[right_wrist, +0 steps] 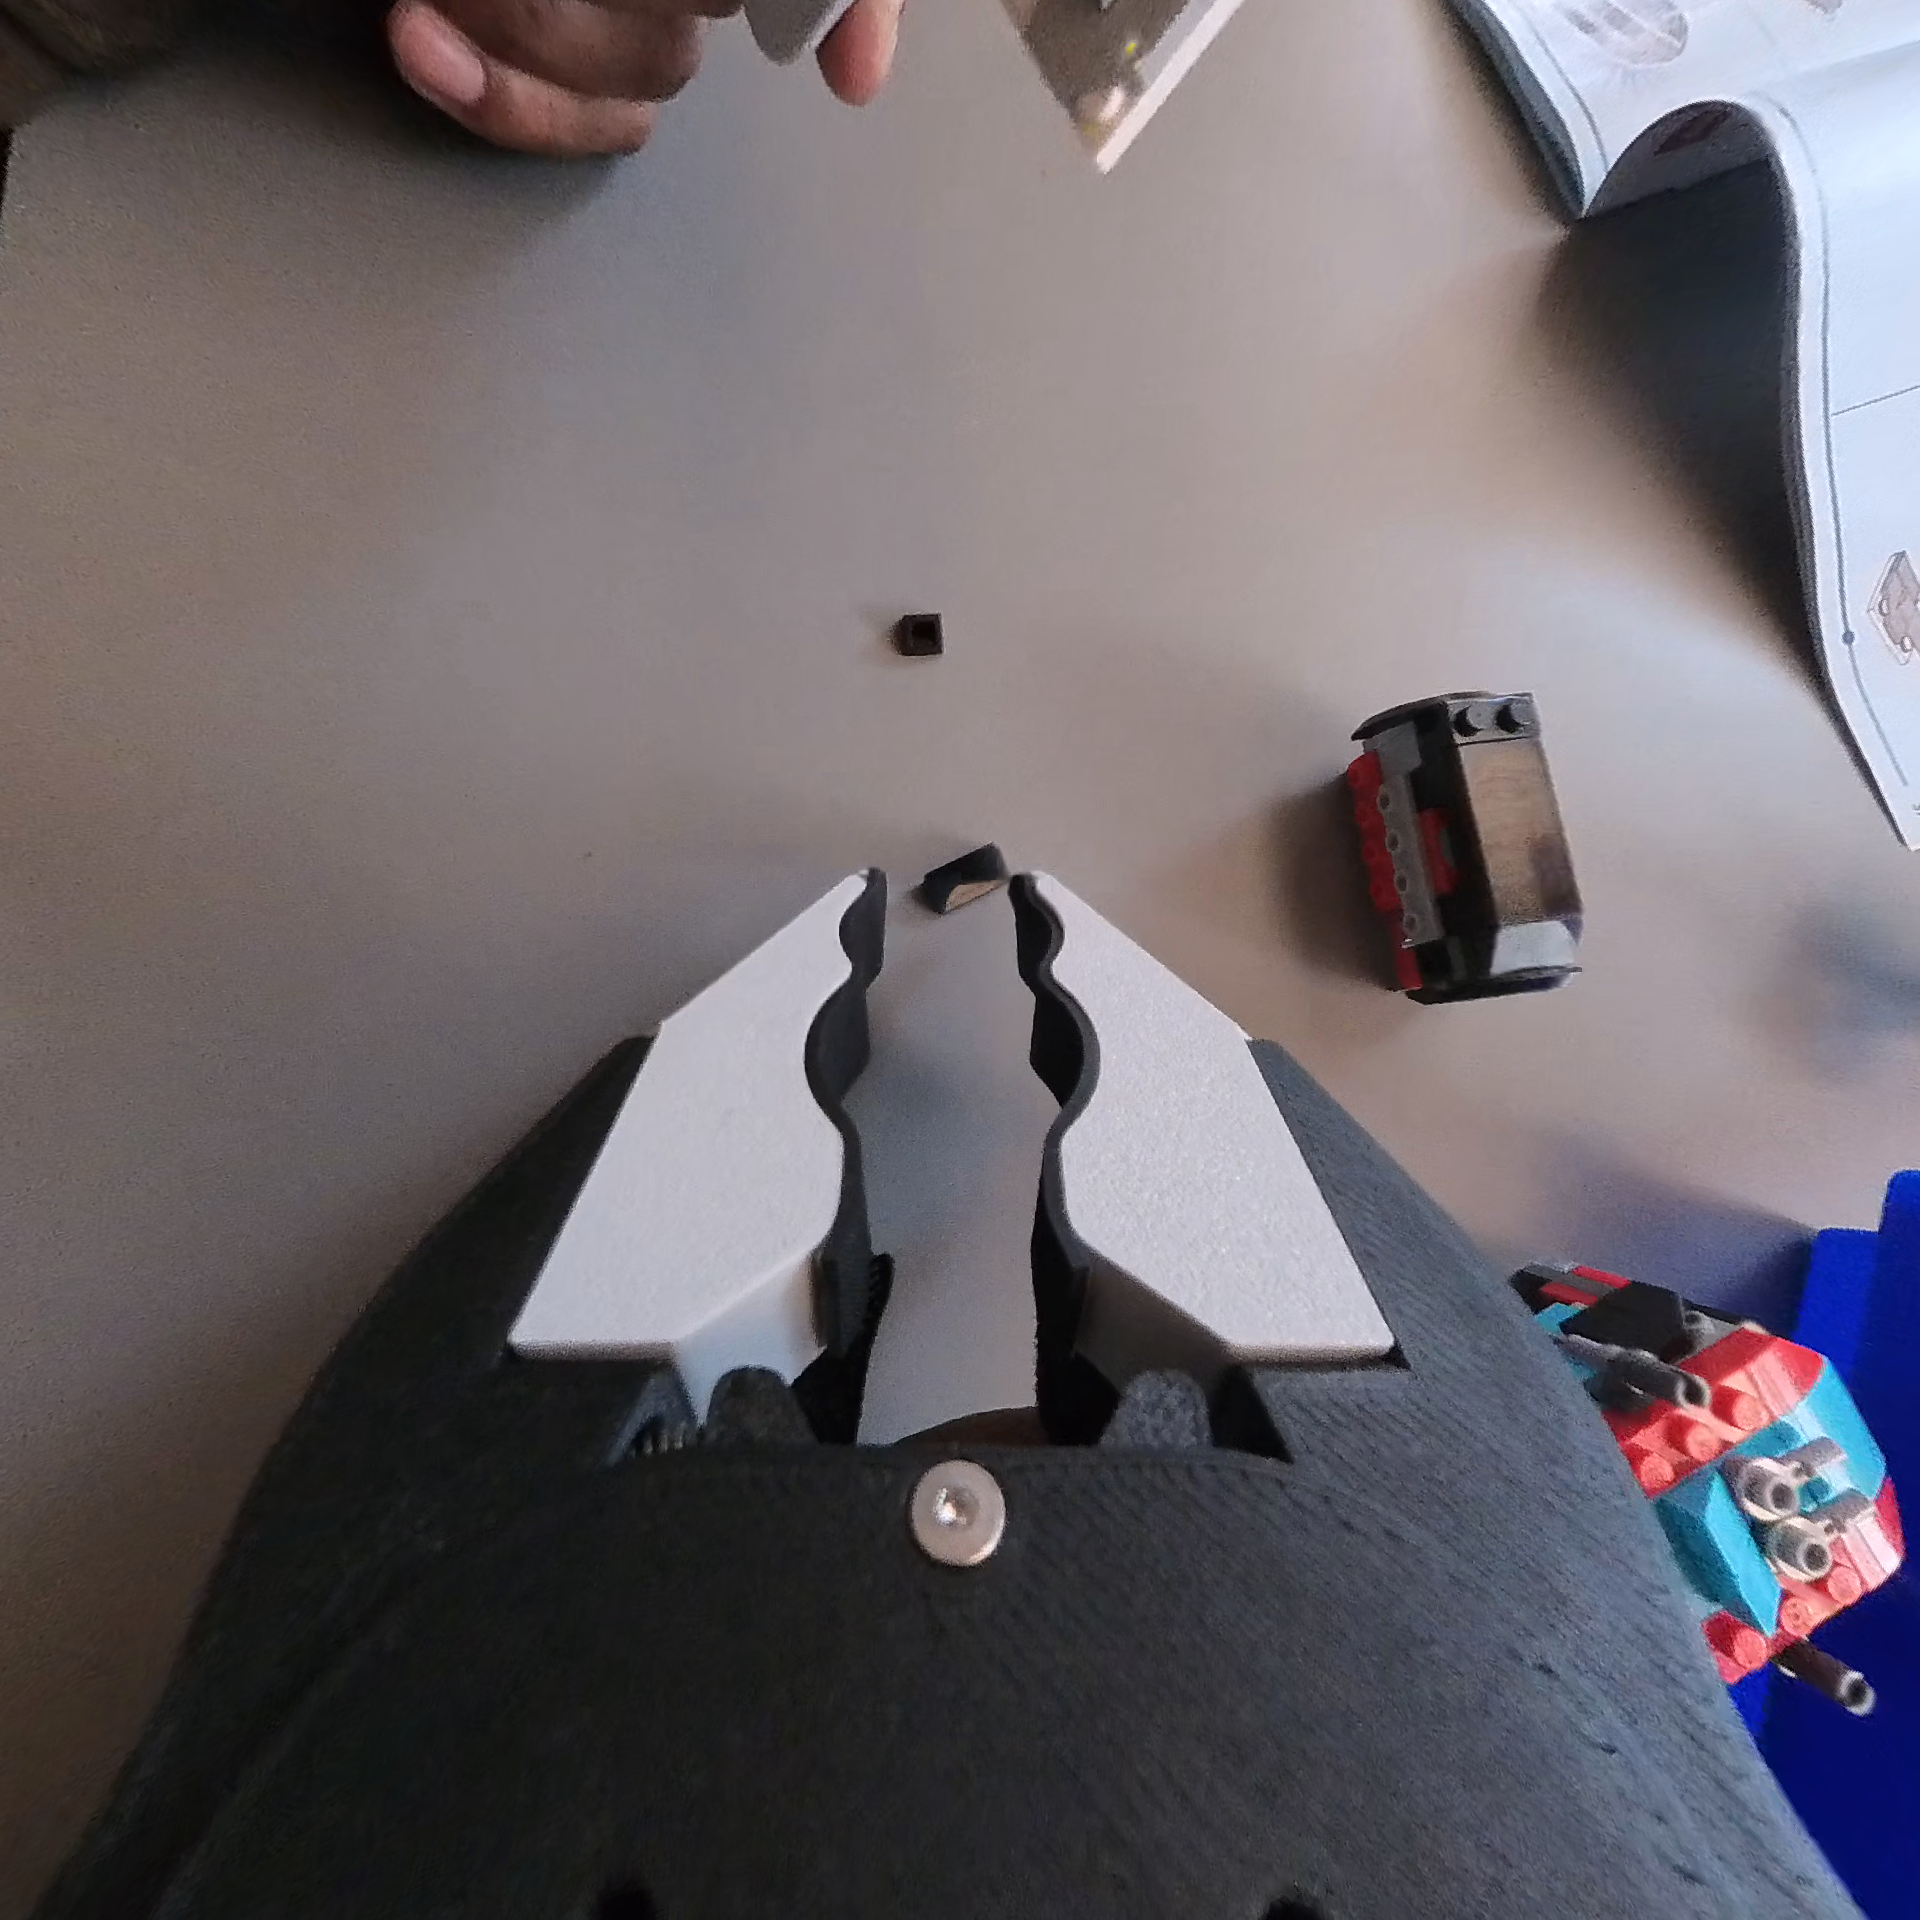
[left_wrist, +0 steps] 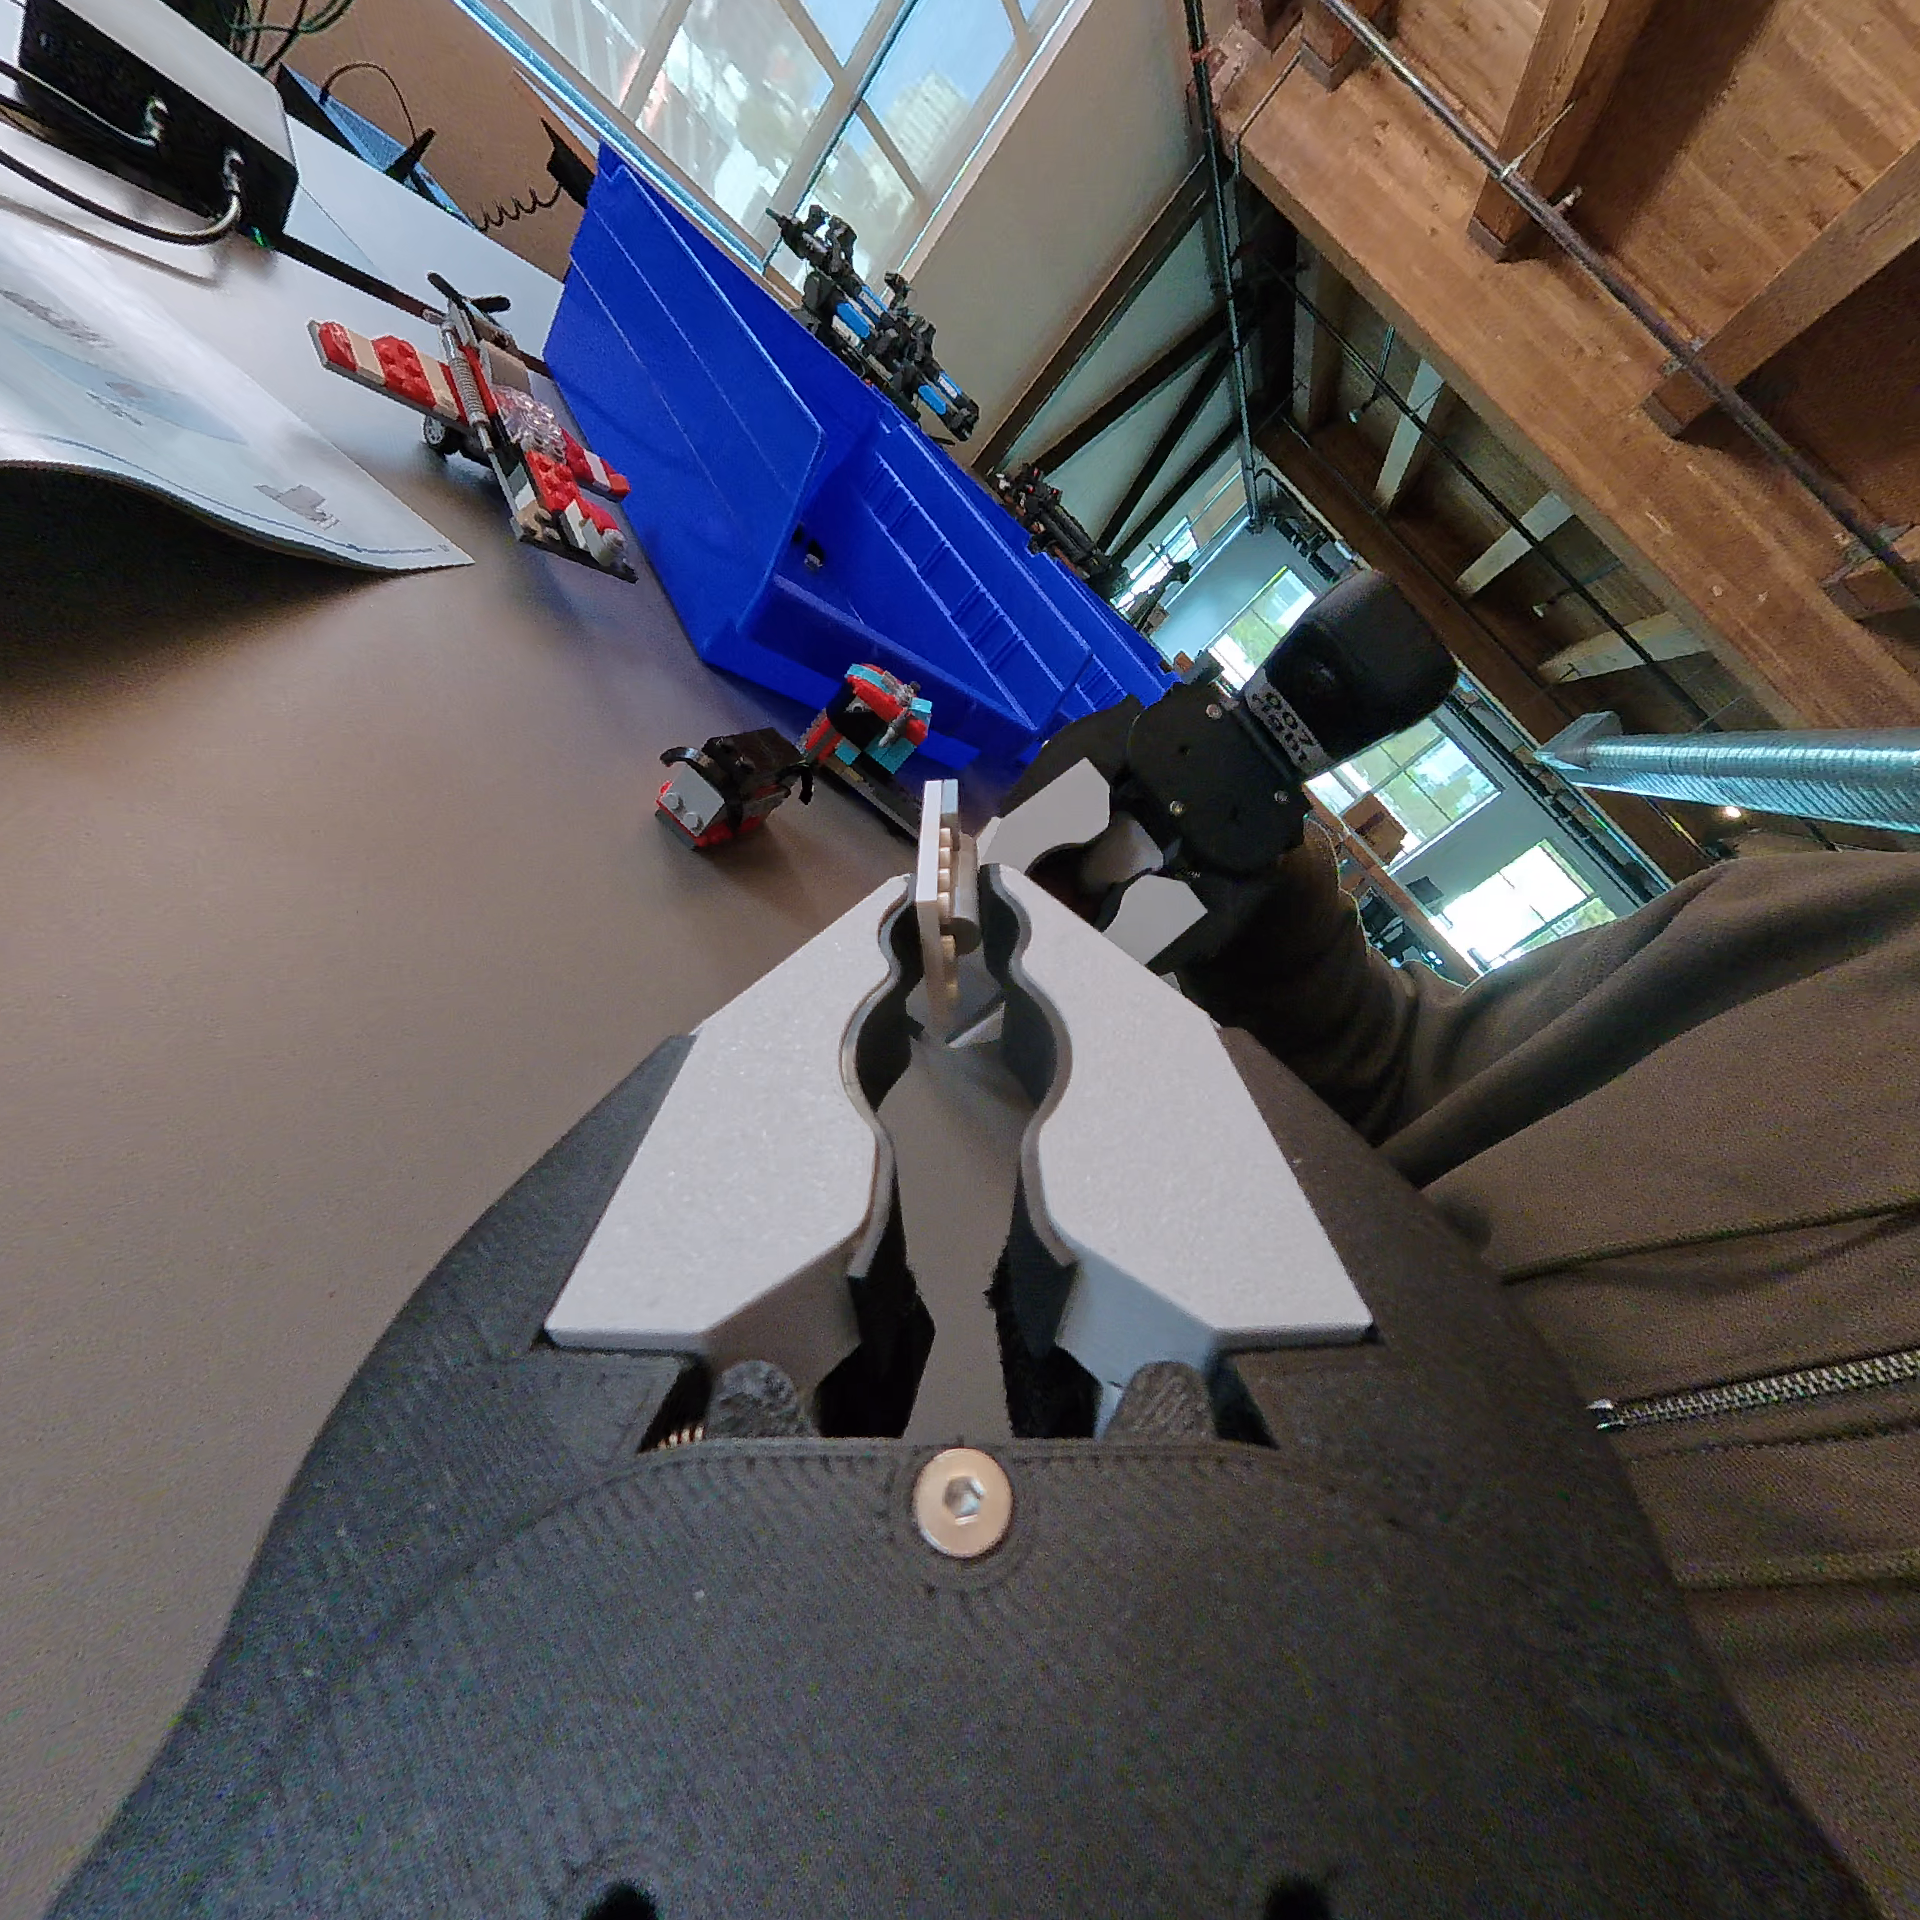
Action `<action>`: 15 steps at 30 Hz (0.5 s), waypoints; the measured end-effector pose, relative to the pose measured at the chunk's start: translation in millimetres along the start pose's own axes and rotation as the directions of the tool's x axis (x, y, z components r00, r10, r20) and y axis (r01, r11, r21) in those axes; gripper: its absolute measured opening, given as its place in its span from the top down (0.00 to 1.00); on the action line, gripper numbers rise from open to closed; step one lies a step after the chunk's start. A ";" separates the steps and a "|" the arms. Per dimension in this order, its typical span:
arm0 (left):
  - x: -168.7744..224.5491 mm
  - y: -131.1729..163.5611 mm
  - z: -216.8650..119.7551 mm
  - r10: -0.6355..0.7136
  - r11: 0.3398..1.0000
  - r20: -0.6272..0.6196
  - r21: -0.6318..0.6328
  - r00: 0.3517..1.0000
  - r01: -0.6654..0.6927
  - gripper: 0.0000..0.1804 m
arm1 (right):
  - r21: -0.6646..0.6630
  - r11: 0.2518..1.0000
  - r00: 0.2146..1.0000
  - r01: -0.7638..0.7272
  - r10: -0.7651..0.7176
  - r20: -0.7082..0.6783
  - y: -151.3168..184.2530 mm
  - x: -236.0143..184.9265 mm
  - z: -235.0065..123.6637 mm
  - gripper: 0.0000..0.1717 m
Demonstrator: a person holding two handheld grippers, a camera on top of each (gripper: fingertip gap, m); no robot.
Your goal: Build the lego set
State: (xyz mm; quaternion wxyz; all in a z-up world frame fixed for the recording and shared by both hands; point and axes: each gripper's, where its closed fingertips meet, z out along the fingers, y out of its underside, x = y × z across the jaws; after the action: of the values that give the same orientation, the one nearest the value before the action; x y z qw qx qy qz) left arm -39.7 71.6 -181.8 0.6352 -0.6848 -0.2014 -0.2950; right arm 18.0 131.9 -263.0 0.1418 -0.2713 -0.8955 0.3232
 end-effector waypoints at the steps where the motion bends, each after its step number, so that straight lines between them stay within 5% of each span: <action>1: 0.0 0.2 0.1 0.001 1.000 0.001 -0.001 1.000 -0.001 0.95 | -0.010 1.000 1.000 0.007 -0.007 0.001 1.5 -1.1 1.6 0.85; 15: 2.3 2.4 1.2 -0.014 1.000 -0.015 -0.013 1.000 0.014 0.95 | 0.030 0.999 0.999 0.038 -0.038 0.007 -3.8 -3.7 5.4 0.90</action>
State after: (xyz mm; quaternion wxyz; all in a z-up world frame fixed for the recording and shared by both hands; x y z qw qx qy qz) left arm -36.2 72.3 -182.1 0.6303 -0.6850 -0.1996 -0.3059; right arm 17.3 124.7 -264.9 0.1486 -0.2509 -0.8960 0.3347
